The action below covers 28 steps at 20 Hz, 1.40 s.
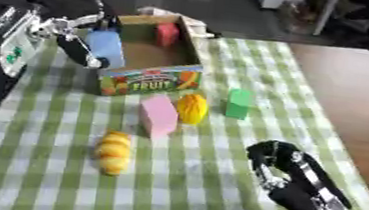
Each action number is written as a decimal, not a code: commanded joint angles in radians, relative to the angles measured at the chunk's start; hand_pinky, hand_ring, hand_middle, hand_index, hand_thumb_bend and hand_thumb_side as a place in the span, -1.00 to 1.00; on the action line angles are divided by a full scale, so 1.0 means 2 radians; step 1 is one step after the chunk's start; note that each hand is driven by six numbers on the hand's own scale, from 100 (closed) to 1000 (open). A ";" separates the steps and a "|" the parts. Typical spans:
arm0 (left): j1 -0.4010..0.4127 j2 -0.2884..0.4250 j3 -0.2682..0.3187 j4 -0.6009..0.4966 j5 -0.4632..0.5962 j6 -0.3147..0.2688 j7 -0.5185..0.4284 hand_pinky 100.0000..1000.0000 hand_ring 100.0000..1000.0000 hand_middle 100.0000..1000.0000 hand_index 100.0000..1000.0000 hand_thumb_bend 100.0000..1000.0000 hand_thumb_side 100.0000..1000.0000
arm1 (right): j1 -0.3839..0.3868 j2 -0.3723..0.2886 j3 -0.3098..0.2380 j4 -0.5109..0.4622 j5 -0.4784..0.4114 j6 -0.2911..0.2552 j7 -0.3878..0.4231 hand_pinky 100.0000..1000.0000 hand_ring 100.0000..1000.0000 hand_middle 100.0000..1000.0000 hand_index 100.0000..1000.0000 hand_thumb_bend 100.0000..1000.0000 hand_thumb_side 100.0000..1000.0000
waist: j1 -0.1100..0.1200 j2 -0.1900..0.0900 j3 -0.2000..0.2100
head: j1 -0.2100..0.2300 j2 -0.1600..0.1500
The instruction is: Pick up objects on the table and place them in the box.
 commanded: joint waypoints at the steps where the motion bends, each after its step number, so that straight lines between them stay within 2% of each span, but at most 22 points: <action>1: -0.010 -0.001 0.013 0.014 -0.020 -0.002 0.024 0.22 0.07 0.11 0.53 -0.26 -0.93 | -0.005 -0.001 0.000 -0.005 -0.004 -0.002 0.002 0.24 0.42 0.08 0.33 -1.00 -0.10 | 0.000 -0.004 -0.001 | 0.003 0.002; 4: -0.006 -0.004 0.015 0.027 -0.025 -0.009 0.028 0.27 0.15 0.21 0.58 -0.26 -0.92 | -0.006 0.000 0.001 -0.005 -0.004 -0.002 0.003 0.24 0.42 0.08 0.33 -1.00 -0.10 | 0.000 -0.004 -0.003 | 0.002 0.002; 5: -0.006 -0.004 0.015 0.030 -0.024 -0.014 0.023 0.29 0.19 0.25 0.61 -0.26 -0.85 | -0.006 0.000 0.001 -0.005 -0.004 -0.002 0.003 0.24 0.42 0.08 0.33 -1.00 -0.10 | 0.000 -0.003 -0.003 | 0.002 0.002; 9: -0.004 0.000 0.014 0.030 -0.009 -0.034 -0.022 0.44 0.39 0.47 0.75 -0.14 -0.37 | -0.006 0.000 0.000 -0.004 -0.003 -0.001 0.002 0.24 0.42 0.08 0.33 -1.00 -0.10 | 0.000 -0.003 -0.003 | 0.001 0.002; 13: -0.005 0.014 0.013 0.010 0.013 -0.044 -0.064 0.50 0.45 0.56 0.81 -0.08 -0.16 | -0.006 -0.001 -0.001 -0.004 -0.003 -0.002 0.002 0.24 0.42 0.08 0.33 -1.00 -0.10 | 0.000 -0.004 -0.001 | 0.000 0.002; 17: 0.003 0.040 0.015 -0.034 0.062 -0.043 -0.085 0.45 0.38 0.47 0.77 -0.19 -0.20 | -0.004 -0.002 -0.003 -0.004 -0.001 -0.001 0.000 0.24 0.42 0.08 0.33 -1.00 -0.10 | 0.002 -0.005 0.003 | -0.003 0.002; 19: 0.014 0.059 0.017 -0.069 0.106 -0.034 -0.086 0.39 0.30 0.38 0.71 -0.34 -0.29 | -0.004 -0.003 -0.004 -0.004 -0.001 -0.001 -0.001 0.24 0.42 0.08 0.33 -1.00 -0.10 | 0.003 -0.006 0.006 | -0.005 0.002; 22: 0.038 0.090 0.022 -0.135 0.179 -0.013 -0.087 0.36 0.26 0.33 0.67 -0.42 -0.34 | -0.004 -0.005 -0.005 -0.004 0.001 -0.001 -0.002 0.24 0.42 0.08 0.33 -1.00 -0.10 | 0.006 -0.006 0.011 | -0.009 0.002; 25: 0.066 0.123 0.021 -0.204 0.237 0.009 -0.092 0.36 0.25 0.30 0.64 -0.42 -0.36 | -0.004 -0.006 -0.006 -0.004 0.002 -0.002 -0.003 0.24 0.42 0.08 0.33 -1.00 -0.10 | 0.008 -0.006 0.013 | -0.012 0.002; 28: 0.096 0.154 0.005 -0.266 0.272 0.015 -0.112 0.36 0.25 0.30 0.63 -0.41 -0.31 | -0.005 -0.007 -0.007 -0.005 0.003 -0.002 -0.005 0.24 0.42 0.08 0.33 -1.00 -0.10 | 0.009 -0.006 0.011 | -0.014 0.002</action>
